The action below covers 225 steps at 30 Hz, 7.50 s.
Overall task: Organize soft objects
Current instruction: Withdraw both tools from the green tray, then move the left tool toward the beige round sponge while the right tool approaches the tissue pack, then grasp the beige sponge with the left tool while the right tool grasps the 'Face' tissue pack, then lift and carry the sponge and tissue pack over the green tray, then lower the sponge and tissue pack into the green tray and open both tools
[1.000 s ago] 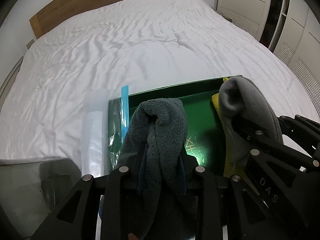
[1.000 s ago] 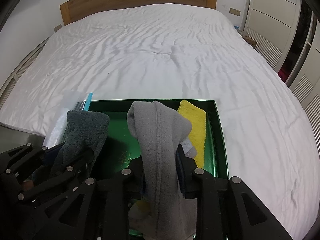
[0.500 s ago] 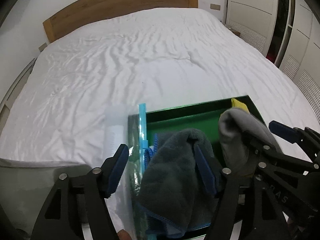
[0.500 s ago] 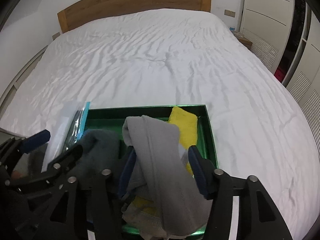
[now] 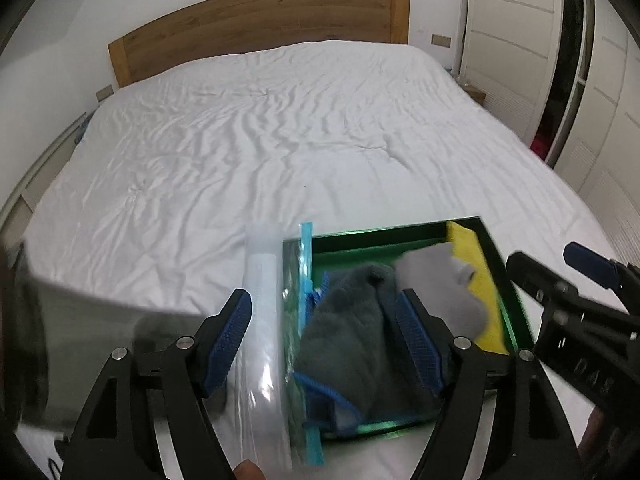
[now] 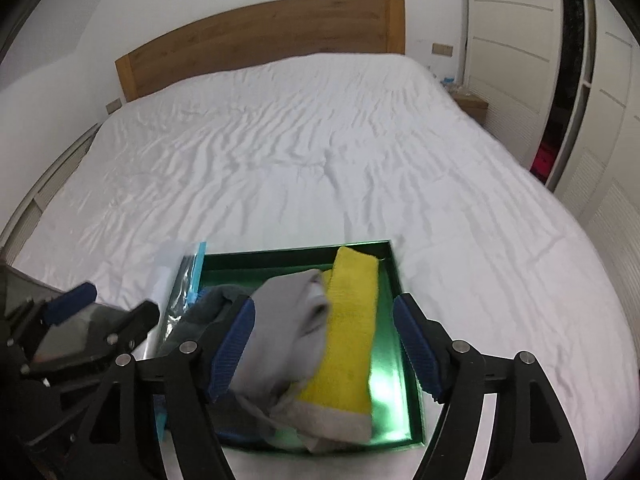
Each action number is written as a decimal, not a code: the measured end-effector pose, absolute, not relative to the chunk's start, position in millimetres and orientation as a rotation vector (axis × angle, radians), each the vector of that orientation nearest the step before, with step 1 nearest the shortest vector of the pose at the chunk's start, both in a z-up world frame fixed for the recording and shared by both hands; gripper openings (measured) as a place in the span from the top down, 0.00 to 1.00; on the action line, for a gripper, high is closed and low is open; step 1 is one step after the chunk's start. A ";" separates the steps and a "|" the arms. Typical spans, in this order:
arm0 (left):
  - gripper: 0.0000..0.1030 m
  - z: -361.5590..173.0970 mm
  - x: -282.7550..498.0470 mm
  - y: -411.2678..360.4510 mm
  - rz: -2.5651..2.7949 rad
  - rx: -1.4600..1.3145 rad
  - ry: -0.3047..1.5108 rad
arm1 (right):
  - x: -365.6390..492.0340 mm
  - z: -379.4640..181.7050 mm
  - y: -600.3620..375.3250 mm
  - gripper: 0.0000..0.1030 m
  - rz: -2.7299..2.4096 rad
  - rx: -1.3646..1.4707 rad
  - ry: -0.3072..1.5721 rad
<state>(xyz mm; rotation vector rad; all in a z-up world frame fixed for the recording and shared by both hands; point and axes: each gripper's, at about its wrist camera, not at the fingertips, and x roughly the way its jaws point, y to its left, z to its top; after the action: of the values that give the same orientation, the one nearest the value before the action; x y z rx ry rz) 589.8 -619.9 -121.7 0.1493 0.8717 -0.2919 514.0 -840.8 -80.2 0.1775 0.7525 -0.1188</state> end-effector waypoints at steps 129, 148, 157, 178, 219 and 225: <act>0.95 -103.2 424.8 -450.6 -0.555 0.073 1.083 | 289.8 -69.3 -664.8 0.52 -0.004 0.104 0.811; 0.94 -126.3 603.5 -606.5 -0.399 0.126 0.948 | 455.2 -114.1 -773.3 0.52 -0.005 0.094 0.750; 0.94 -143.6 636.0 -614.0 -0.322 0.137 0.954 | 482.9 -127.7 -779.1 0.52 0.006 0.082 0.755; 0.94 -170.7 656.9 -626.4 -0.266 0.169 1.015 | 529.2 -144.7 -787.6 0.52 -0.055 0.079 0.787; 0.93 -192.9 647.3 -642.6 -0.290 0.216 1.072 | 552.2 -166.4 -809.1 0.43 -0.053 0.069 0.849; 0.90 -193.3 645.2 -641.6 -0.305 0.215 1.071 | 552.0 -164.9 -808.7 0.39 -0.044 0.064 0.845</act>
<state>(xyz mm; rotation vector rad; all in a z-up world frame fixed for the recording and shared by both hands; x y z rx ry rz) 645.2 -641.6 -193.3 0.2148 1.0710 -0.3049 552.0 -808.7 -164.9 0.0640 0.8448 -0.0442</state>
